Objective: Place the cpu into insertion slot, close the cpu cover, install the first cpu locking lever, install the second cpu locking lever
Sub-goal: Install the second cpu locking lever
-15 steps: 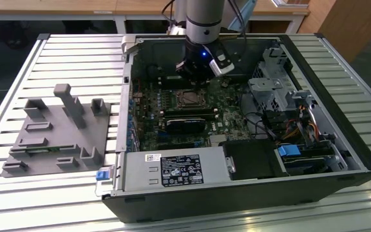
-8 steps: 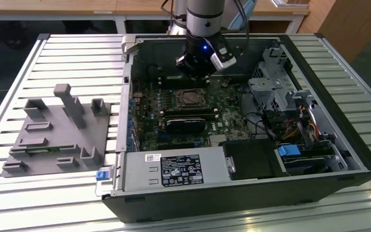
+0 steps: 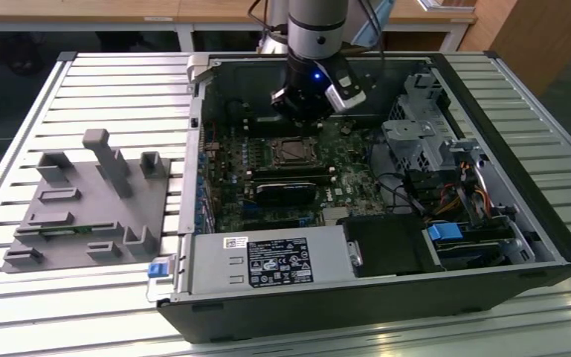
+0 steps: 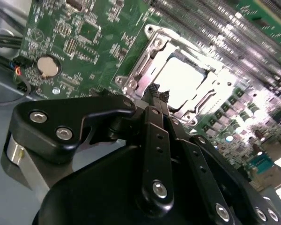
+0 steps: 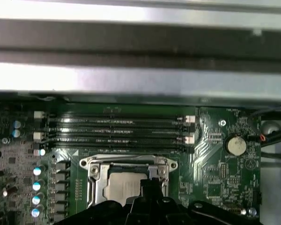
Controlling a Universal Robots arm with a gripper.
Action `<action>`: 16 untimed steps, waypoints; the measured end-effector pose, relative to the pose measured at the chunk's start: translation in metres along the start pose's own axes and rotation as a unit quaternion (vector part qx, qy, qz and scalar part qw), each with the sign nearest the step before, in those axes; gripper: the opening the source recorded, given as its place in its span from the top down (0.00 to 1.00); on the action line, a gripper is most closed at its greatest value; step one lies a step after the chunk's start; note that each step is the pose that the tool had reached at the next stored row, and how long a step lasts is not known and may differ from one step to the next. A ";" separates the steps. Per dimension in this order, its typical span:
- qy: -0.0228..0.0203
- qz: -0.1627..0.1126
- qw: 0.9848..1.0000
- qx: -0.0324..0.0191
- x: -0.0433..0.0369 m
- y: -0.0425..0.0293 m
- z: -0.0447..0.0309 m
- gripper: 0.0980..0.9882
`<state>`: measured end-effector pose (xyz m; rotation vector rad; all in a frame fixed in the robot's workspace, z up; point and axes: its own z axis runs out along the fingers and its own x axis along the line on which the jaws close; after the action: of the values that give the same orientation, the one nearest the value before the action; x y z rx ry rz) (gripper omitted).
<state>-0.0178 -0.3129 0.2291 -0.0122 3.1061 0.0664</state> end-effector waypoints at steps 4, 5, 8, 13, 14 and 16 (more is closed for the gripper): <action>0.000 0.000 1.000 0.000 0.0001 -0.0098 -0.0004 0.99; 0.000 0.000 1.000 0.000 0.0001 -0.0119 -0.0005 0.99; 0.002 0.000 1.000 -0.001 0.0000 -0.0161 -0.0007 0.99; 0.005 0.000 1.000 -0.002 -0.0004 -0.0231 -0.0009 0.99; 0.005 0.000 1.000 -0.003 -0.0004 -0.0253 -0.0010 0.99; 0.005 0.000 1.000 -0.003 -0.0003 -0.0296 -0.0012 0.99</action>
<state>-0.0172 -0.3425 0.2291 -0.0117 3.1161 0.0765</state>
